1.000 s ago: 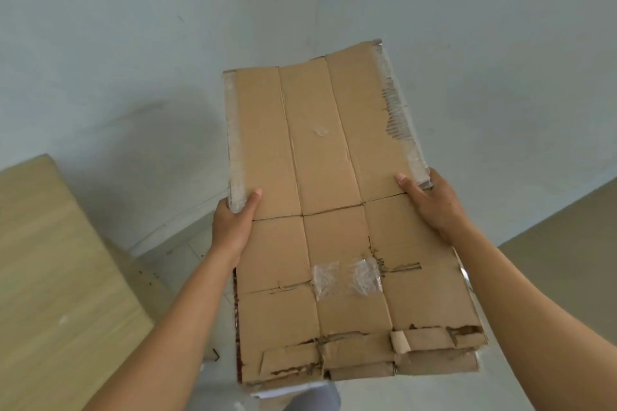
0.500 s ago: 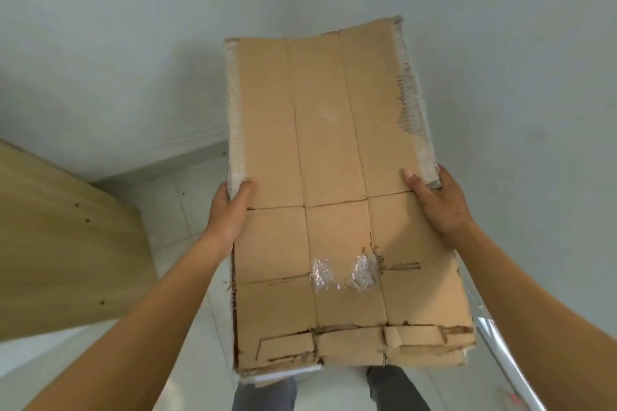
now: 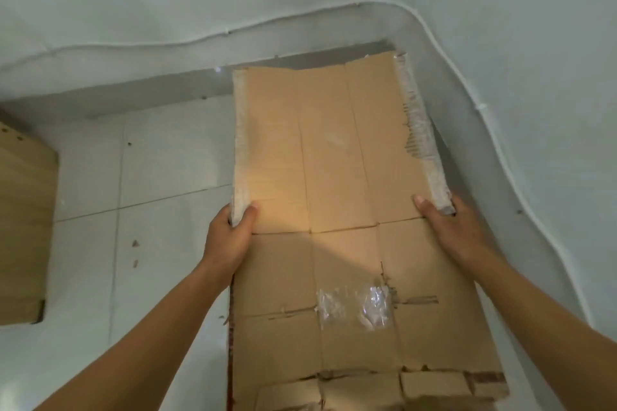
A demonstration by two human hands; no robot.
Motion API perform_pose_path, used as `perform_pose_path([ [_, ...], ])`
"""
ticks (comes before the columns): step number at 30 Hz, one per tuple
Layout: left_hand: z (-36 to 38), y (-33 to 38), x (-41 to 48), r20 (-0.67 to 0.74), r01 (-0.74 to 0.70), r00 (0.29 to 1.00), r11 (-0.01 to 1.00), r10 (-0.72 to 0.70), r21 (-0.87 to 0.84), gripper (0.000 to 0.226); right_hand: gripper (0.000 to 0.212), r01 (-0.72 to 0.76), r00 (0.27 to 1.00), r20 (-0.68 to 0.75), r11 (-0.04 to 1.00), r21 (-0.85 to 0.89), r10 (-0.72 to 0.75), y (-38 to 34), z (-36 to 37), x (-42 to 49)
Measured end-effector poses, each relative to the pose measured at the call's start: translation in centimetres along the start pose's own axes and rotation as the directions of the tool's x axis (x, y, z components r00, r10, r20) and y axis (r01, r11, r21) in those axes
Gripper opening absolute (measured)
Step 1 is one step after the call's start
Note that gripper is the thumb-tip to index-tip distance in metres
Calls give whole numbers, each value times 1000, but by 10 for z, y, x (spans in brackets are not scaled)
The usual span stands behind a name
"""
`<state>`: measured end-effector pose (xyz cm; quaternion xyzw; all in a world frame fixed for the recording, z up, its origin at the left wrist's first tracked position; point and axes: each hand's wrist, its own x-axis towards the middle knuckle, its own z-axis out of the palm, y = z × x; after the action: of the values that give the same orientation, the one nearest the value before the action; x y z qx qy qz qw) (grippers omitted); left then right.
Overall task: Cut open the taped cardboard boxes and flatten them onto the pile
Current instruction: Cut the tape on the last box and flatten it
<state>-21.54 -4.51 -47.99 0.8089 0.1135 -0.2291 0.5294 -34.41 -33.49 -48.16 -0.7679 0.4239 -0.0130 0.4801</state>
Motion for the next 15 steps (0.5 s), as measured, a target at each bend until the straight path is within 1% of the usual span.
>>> perform_pose_path([
  [2,21,-21,28,-12,-18,1000,1000,18,11,25,59,19,1000,6,1000,6,-19,26,18,36],
  [4,40,-33,56,-17,-51,999,999,51,16,27,60,41,999,8,999,14,-41,41,32,71],
  [6,57,-40,84,-19,-63,998,998,62,-13,30,57,62,998,13,997,37,-63,48,43,105],
  [10,86,-45,127,14,-74,997,996,75,-43,28,49,98,994,40,994,47,-100,54,49,156],
  [12,98,-43,141,25,-113,993,993,113,-16,28,45,106,993,43,994,35,-107,58,49,174],
  [15,111,-45,158,50,-171,984,984,168,57,16,47,116,992,49,993,3,-116,58,46,190],
])
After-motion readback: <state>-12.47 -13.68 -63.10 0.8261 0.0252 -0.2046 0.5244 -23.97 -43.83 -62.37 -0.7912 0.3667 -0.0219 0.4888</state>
